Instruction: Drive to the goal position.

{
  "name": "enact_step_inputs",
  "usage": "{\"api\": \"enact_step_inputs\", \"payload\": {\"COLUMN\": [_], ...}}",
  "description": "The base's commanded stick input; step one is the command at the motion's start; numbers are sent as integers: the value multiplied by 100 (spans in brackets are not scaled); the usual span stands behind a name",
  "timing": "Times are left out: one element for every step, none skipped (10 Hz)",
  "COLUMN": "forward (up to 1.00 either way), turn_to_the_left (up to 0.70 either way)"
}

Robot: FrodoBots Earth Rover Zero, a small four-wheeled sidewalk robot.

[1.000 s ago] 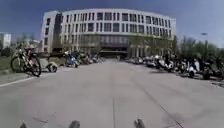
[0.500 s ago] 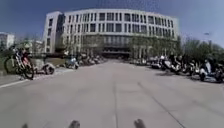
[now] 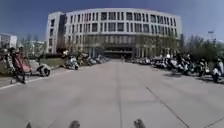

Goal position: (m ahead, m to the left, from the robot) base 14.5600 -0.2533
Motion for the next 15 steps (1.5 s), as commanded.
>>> {"api": "enact_step_inputs", "payload": {"forward": [85, 85, 85, 85, 85, 85, 85, 85, 85, 85, 85, 85, 85, 85, 85], "turn_to_the_left": [0, 0, 0, 0, 0, 0, 0, 0, 0, 0, 0, 0, 0, 0, 0]}}
